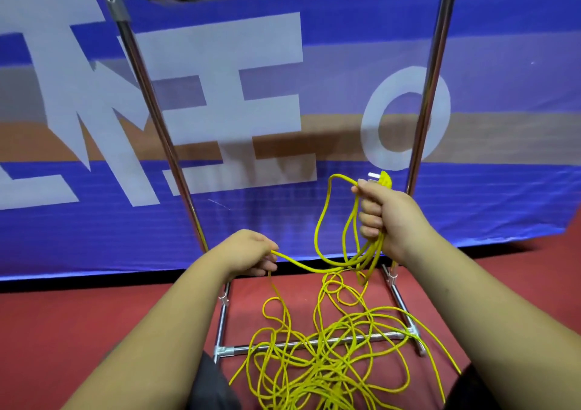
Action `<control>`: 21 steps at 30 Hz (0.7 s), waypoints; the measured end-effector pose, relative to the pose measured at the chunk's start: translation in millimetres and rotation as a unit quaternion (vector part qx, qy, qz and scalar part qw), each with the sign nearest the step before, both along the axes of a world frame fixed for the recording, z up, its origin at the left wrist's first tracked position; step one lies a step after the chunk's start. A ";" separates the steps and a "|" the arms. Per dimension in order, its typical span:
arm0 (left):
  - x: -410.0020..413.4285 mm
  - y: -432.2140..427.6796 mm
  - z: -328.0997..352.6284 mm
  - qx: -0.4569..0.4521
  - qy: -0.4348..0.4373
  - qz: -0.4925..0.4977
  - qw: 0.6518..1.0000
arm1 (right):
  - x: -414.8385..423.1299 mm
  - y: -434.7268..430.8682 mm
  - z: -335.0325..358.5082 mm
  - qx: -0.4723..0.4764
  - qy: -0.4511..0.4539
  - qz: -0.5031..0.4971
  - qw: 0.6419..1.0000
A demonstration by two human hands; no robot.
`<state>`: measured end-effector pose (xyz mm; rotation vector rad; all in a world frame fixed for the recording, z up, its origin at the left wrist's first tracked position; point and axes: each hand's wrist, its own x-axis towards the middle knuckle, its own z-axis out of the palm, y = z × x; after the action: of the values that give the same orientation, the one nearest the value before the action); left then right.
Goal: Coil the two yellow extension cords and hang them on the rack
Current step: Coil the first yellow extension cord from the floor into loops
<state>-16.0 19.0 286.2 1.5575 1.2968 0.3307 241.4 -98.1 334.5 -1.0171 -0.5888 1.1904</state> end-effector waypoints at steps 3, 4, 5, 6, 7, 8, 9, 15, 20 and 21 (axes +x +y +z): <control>9.8 5.8 -4.3 -0.057 -0.104 0.111 0.987 | -1.9 1.3 -6.5 -0.004 -0.033 0.006 0.999; 12.2 7.5 -4.5 -0.076 -0.142 0.139 0.977 | -2.4 2.5 -9.4 -0.005 -0.040 0.006 0.999; 14.1 9.5 -4.7 -0.102 -0.178 0.166 0.965 | -2.9 3.9 -12.1 -0.009 -0.045 0.003 0.999; 15.4 11.1 -4.7 -0.131 -0.205 0.188 0.951 | -3.5 5.5 -14.4 -0.013 -0.048 -0.001 0.999; 16.3 12.4 -4.2 -0.157 -0.219 0.203 0.941 | -4.2 6.7 -16.1 -0.017 -0.050 -0.004 0.999; 17.0 12.9 -3.2 -0.182 -0.227 0.211 0.933 | -4.8 8.1 -17.9 -0.021 -0.050 -0.007 0.999; 17.5 12.8 -1.9 -0.206 -0.236 0.215 0.925 | -5.0 9.4 -19.9 -0.025 -0.051 -0.009 0.998; 10.1 20.8 -1.9 -0.305 -0.300 0.239 0.872 | -3.3 15.9 -31.9 -0.064 -0.063 -0.012 0.996; 12.6 20.1 -4.8 -0.252 -0.222 0.209 0.918 | -5.0 19.2 -37.8 -0.094 -0.093 -0.004 0.991; 14.4 17.5 -5.5 -0.211 -0.199 0.199 0.936 | -5.4 20.1 -39.6 -0.103 -0.094 -0.008 0.990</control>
<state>-1.7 36.5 280.7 0.8083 1.2495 0.5504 236.0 -78.0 294.9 -1.3182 -0.6117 1.1657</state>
